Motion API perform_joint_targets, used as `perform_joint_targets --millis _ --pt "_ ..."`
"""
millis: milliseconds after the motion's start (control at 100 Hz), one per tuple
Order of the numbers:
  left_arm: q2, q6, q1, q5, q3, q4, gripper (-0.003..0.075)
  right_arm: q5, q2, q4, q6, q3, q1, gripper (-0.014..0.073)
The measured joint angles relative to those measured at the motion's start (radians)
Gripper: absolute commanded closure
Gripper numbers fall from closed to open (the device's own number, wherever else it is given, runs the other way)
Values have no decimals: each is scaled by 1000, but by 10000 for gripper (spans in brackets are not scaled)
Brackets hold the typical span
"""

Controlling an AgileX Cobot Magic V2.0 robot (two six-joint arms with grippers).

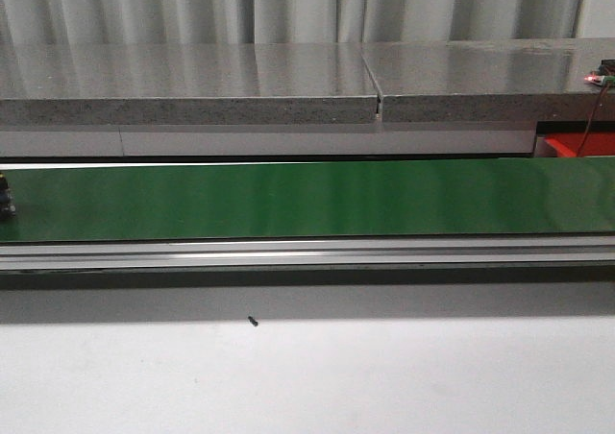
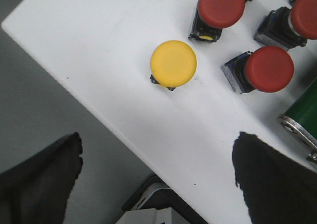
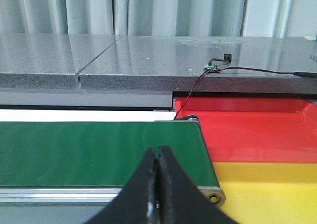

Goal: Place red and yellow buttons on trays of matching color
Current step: 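Lower the yellow button onto the belt end and open the left gripper, then grasp a second yellow button with the left gripper, carry it over belt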

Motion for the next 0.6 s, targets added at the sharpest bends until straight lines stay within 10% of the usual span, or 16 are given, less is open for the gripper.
perform_joint_targets --millis 600 --pt "261 37 4 -209 0 -40 135 0 0 0 0 0 0 659"
